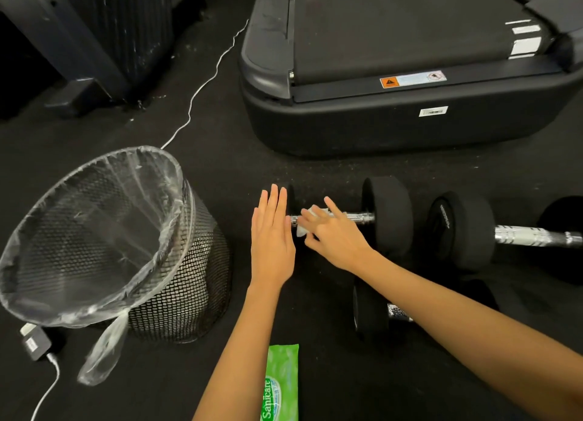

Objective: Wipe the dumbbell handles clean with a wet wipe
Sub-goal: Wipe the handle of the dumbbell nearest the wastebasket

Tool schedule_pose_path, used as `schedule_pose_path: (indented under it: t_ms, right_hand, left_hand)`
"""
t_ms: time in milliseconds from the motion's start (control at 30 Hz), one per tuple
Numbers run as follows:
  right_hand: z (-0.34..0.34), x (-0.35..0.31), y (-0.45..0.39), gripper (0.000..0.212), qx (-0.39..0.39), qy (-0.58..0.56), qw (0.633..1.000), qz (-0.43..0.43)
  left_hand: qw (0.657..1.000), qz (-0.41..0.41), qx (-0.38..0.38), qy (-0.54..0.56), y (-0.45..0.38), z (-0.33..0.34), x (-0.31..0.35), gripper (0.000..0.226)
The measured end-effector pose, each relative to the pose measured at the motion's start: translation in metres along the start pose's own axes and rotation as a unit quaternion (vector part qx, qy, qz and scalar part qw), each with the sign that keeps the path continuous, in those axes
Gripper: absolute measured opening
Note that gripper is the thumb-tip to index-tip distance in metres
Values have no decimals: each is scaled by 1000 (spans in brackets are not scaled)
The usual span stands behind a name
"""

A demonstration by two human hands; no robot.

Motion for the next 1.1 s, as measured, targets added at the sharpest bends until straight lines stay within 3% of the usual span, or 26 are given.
schedule_pose_path:
  t_ms: [400,533,633,833,900,1000,1100]
  right_hand:
    - [8,-1,-2,46,-23,-7,999,-49]
    - [3,8,-16,44,-38,-124,991,24]
    - [0,14,-29,30,-73,-219,969,87]
    - [-3,35,-36,32,-112,-189,960,173]
    - [-7,31,-25,32,-80,-155,973,149]
    - [-5,6,-17,39,-43,-105,992,48]
    - [2,10,-27,41,-59,-141,985,76]
  left_hand:
    - [1000,2,3,-12,-1,1,0,52]
    - [1000,3,-1,-21,-3,1,0,51]
    - [1000,-2,0,-23,-2,1,1,52]
    - [999,3,-3,-32,2,-2,3,53]
    - [999,5,-5,-35,2,-1,2,53]
    - [999,3,-3,-43,1,2,0,52]
    - [999,3,-5,-43,0,2,-1,52]
Point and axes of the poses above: each hand's wrist, its own y-axis away from the middle knuckle, its own z-axis out of the palm, x = y × z, the point moved 5 cm from there along -y, towards the middle knuckle
